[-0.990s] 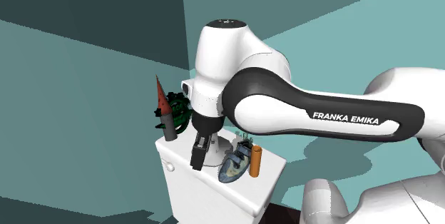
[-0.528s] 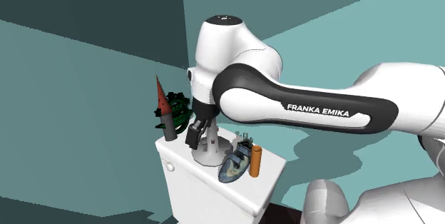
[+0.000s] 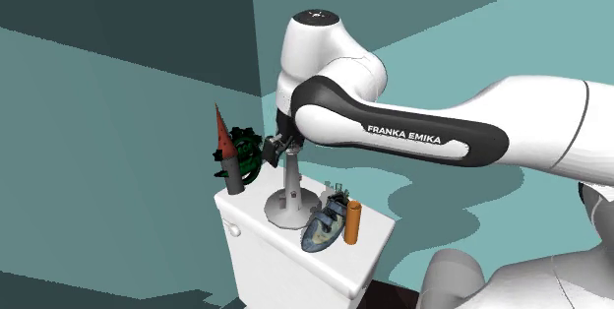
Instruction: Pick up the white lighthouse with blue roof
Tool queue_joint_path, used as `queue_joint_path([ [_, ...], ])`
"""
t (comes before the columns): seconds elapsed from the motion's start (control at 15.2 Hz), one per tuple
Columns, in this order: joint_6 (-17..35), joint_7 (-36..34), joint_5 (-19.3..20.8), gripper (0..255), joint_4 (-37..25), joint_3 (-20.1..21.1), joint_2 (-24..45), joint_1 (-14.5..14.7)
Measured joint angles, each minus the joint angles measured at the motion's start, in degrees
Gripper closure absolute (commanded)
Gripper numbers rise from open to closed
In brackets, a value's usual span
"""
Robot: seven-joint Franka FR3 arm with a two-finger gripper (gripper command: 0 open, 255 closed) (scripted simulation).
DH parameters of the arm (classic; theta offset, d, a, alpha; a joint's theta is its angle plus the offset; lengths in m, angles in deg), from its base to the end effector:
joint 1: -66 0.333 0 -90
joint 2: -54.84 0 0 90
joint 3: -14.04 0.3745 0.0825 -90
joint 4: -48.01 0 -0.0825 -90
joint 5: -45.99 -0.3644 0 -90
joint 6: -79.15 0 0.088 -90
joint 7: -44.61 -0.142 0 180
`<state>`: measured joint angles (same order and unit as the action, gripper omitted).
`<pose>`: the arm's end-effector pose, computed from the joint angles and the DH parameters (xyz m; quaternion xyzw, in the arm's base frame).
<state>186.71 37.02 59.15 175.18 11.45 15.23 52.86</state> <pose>0.2967 -0.1160 0.6706 0.9632 -0.1807 0.1655 0.1106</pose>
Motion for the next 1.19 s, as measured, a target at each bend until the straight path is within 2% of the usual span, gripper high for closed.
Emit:
queue_joint_path([
  [0.26,1.43,-3.59,2.48,0,-1.6,-0.93,1.05,-3.61],
  [0.73,5.86,-5.13,3.41,0,4.05,-1.26,-0.31,-4.25],
  [0.79,6.24,-5.16,3.47,255,4.5,-1.33,-0.4,-4.28],
  [1.19,6.67,-5.15,3.56,255,4.78,-1.47,-0.45,-4.33],
])
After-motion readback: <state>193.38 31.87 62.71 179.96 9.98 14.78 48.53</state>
